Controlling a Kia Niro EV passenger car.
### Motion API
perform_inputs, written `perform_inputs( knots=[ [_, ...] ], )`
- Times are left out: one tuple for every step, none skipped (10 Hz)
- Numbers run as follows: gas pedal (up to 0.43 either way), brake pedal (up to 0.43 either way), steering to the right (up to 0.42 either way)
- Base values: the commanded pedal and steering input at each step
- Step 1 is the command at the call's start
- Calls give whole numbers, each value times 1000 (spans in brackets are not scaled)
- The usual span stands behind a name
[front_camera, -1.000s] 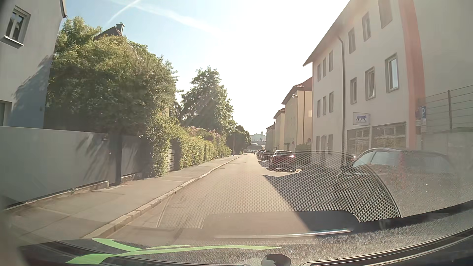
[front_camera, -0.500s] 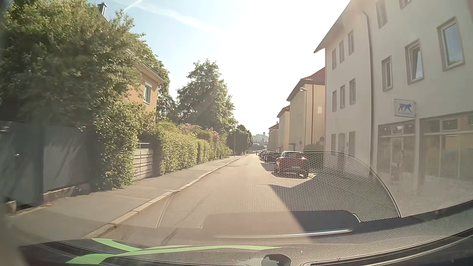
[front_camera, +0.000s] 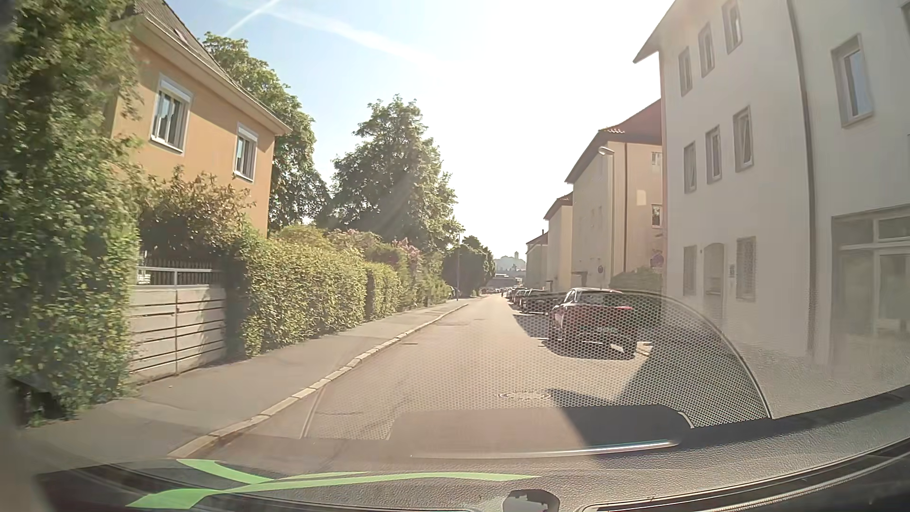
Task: Follow the waypoints while adhering to traffic rules and regulations
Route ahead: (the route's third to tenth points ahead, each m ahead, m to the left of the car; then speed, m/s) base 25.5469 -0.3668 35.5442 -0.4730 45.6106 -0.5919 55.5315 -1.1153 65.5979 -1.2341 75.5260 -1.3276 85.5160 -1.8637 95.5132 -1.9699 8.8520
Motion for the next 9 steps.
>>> perform_inputs(
  knots=[
    [0,79,-16],
    [0,104,-15],
    [0,122,-14],
    [0,140,-13],
    [0,152,-8],
    [0,159,-2],
    [0,165,1],
    [0,177,3],
    [0,183,5]
  ],
)
